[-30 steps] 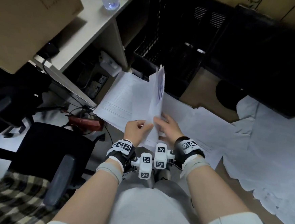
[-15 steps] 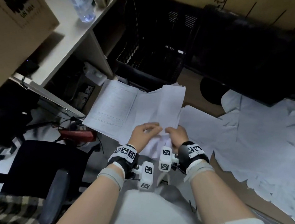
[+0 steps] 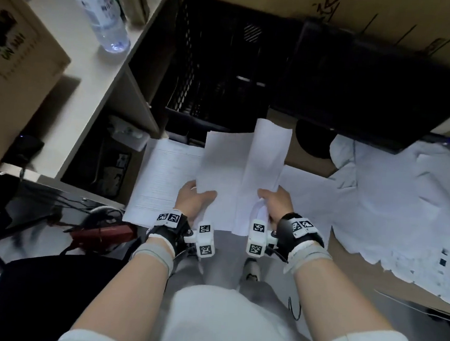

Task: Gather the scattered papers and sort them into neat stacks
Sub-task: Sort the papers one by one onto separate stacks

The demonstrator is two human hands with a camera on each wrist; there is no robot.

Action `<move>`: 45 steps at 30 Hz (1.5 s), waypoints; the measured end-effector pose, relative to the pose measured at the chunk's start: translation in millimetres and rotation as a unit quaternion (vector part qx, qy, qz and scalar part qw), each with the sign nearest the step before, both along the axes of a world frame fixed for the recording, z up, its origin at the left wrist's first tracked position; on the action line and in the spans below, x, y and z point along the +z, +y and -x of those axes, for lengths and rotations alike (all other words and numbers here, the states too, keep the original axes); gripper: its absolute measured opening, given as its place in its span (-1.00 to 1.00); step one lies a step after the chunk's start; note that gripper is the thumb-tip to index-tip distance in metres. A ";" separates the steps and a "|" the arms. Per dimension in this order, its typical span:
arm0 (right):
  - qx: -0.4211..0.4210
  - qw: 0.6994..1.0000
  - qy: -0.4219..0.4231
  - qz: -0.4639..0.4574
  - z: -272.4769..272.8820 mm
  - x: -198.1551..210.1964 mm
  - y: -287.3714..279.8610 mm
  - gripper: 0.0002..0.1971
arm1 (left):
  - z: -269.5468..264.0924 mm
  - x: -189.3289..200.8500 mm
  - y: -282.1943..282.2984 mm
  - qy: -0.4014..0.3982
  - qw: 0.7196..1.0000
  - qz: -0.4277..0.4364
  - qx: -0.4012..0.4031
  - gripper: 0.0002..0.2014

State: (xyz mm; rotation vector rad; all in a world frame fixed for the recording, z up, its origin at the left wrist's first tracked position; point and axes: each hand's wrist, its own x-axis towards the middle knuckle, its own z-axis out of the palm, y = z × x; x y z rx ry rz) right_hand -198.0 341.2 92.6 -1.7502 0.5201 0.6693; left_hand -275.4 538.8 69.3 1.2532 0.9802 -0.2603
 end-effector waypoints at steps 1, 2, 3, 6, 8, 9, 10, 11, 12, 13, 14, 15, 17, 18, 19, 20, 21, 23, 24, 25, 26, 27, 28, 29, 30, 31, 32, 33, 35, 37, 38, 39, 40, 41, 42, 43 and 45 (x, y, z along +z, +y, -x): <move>-0.006 1.000 0.005 0.002 2.4 -0.8 3.0 -0.81 | -2.3 2.7 4.2 -0.003 1.000 -0.018 -0.012 -0.42; -0.011 1.000 0.011 0.005 5.2 -2.2 5.5 -0.82 | -3.1 3.5 9.3 -0.005 0.999 -0.036 -0.026 -0.46; -0.011 1.000 0.016 0.008 9.1 -1.8 8.1 -0.80 | -4.4 7.5 12.5 -0.014 0.998 -0.053 -0.039 -0.48; -0.015 1.000 0.013 -0.001 18.7 1.3 12.0 -0.77 | -5.6 10.0 17.5 -0.053 0.993 -0.094 -0.056 -0.39; -0.018 0.999 0.014 -0.021 22.5 5.5 12.8 -0.79 | -3.9 13.4 13.5 -0.093 0.987 -0.115 -0.058 -0.13; -0.019 0.999 0.018 -0.031 24.3 7.8 12.3 -0.80 | -1.9 17.0 10.0 -0.115 0.984 -0.126 -0.057 0.00; -0.020 0.999 0.020 -0.035 25.0 8.0 11.0 -0.79 | -0.8 23.1 4.9 -0.134 0.979 -0.137 -0.066 0.05; -0.022 0.999 0.021 -0.031 24.8 6.7 9.4 -0.78 | -0.6 23.9 2.6 -0.152 0.974 -0.149 -0.082 0.03; -0.021 0.999 0.018 -0.025 24.7 6.4 6.4 -0.76 | 0.4 26.3 0.1 -0.165 0.969 -0.152 -0.102 -0.06; -0.018 1.000 0.013 -0.019 24.5 5.2 1.6 -0.77 | 1.5 29.8 -4.3 -0.168 0.969 -0.139 -0.113 -0.21; -0.015 1.000 0.008 -0.016 24.6 5.7 -3.5 -0.78 | 4.3 35.4 -8.6 -0.160 0.974 -0.126 -0.102 -0.38; -0.011 1.000 0.006 -0.015 24.7 5.4 -10.2 -0.80 | 7.9 41.9 -13.9 -0.145 0.979 -0.122 -0.075 -0.52; 0.020 1.000 0.000 -0.004 25.5 3.5 -22.3 -0.84 | 16.8 39.2 -17.7 -0.115 0.986 -0.115 -0.026 -0.63; 0.042 0.999 -0.002 0.006 26.7 2.5 -26.1 -0.85 | 21.5 34.1 -17.9 -0.095 0.989 -0.109 -0.024 -0.60; 0.061 0.998 -0.006 0.015 28.2 0.7 -30.6 -0.85 | 26.8 27.2 -19.2 -0.077 0.991 -0.102 -0.033 -0.55; 0.074 0.997 -0.007 0.021 29.5 -3.1 -34.8 -0.83 | 31.2 22.7 -21.0 -0.060 0.993 -0.092 -0.041 -0.49; 0.084 0.996 -0.004 0.026 32.5 -6.7 -37.1 -0.80 | 33.4 20.6 -22.0 -0.046 0.995 -0.083 -0.044 -0.44; 0.097 0.995 -0.006 0.032 41.2 -7.0 -43.9 -0.78 | 35.2 25.3 -31.9 -0.052 0.994 -0.081 -0.046 -0.39; 0.100 0.994 -0.011 0.033 43.8 -6.6 -45.6 -0.77 | 32.8 28.1 -36.2 -0.067 0.993 -0.077 -0.053 -0.37; 0.105 0.994 -0.018 0.031 45.3 -5.8 -48.2 -0.76 | 28.9 32.1 -42.7 -0.078 0.992 -0.072 -0.066 -0.36; 0.107 0.994 -0.028 0.025 45.1 -4.2 -50.2 -0.76 | 25.6 36.8 -49.6 -0.087 0.990 -0.070 -0.088 -0.35; 0.105 0.994 -0.040 0.016 42.8 -1.8 -50.8 -0.76 | 20.9 37.3 -55.0 -0.093 0.987 -0.076 -0.106 -0.36; 0.102 0.993 -0.051 0.004 40.4 1.1 -50.5 -0.75 | 16.2 38.6 -61.4 -0.095 0.984 -0.086 -0.122 -0.40; 0.103 0.993 -0.060 -0.010 38.0 4.4 -49.2 -0.75 | 11.3 41.2 -67.6 -0.096 0.983 -0.092 -0.129 -0.47; 0.106 0.992 -0.068 -0.024 36.8 7.9 -47.1 -0.75 | 7.0 43.1 -73.5 -0.101 0.983 -0.091 -0.128 -0.55; 0.111 0.990 -0.076 -0.037 35.7 11.1 -44.4 -0.77 | 3.6 45.1 -79.4 -0.110 0.984 -0.081 -0.116 -0.63; 0.119 0.988 -0.084 -0.050 34.2 16.4 -41.0 -0.78 | 0.6 47.1 -83.9 -0.117 0.985 -0.066 -0.105 -0.66; 0.132 0.986 -0.086 -0.063 33.2 20.2 -37.9 -0.78 | -1.6 47.6 -87.3 -0.123 0.986 -0.049 -0.097 -0.64; 0.162 0.981 -0.069 -0.085 30.6 27.7 -31.4 -0.62 | -6.4 49.0 -91.2 -0.140 0.986 -0.030 -0.088 -0.65; 0.185 0.976 -0.066 -0.097 28.8 33.1 -25.4 -0.48 | -10.2 51.3 -90.8 -0.164 0.982 -0.038 -0.083 -0.78; 0.188 0.974 -0.075 -0.101 27.5 35.1 -23.1 -0.45 | -12.1 52.7 -88.9 -0.172 0.981 -0.043 -0.081 -0.82; 0.182 0.974 -0.084 -0.108 25.9 37.1 -21.1 -0.42 | -15.1 54.5 -86.0 -0.179 0.980 -0.040 -0.073 -0.85; 0.172 0.975 -0.086 -0.115 24.4 38.5 -20.2 -0.40 | -17.0 56.1 -83.5 -0.182 0.980 -0.037 -0.065 -0.85; 0.161 0.976 -0.085 -0.122 22.6 40.5 -18.2 -0.39 | -19.5 56.1 -80.0 -0.186 0.980 -0.038 -0.062 -0.83; 0.156 0.975 -0.084 -0.131 21.0 41.2 -16.3 -0.39 | -21.4 56.3 -76.7 -0.188 0.979 -0.043 -0.068 -0.83; 0.153 0.975 -0.083 -0.140 20.0 41.6 -15.1 -0.39 | -22.2 55.2 -74.4 -0.188 0.978 -0.049 -0.073 -0.82; 0.155 0.974 -0.083 -0.144 17.6 42.9 -12.3 -0.40 | -23.7 54.8 -70.4 -0.187 0.977 -0.063 -0.075 -0.79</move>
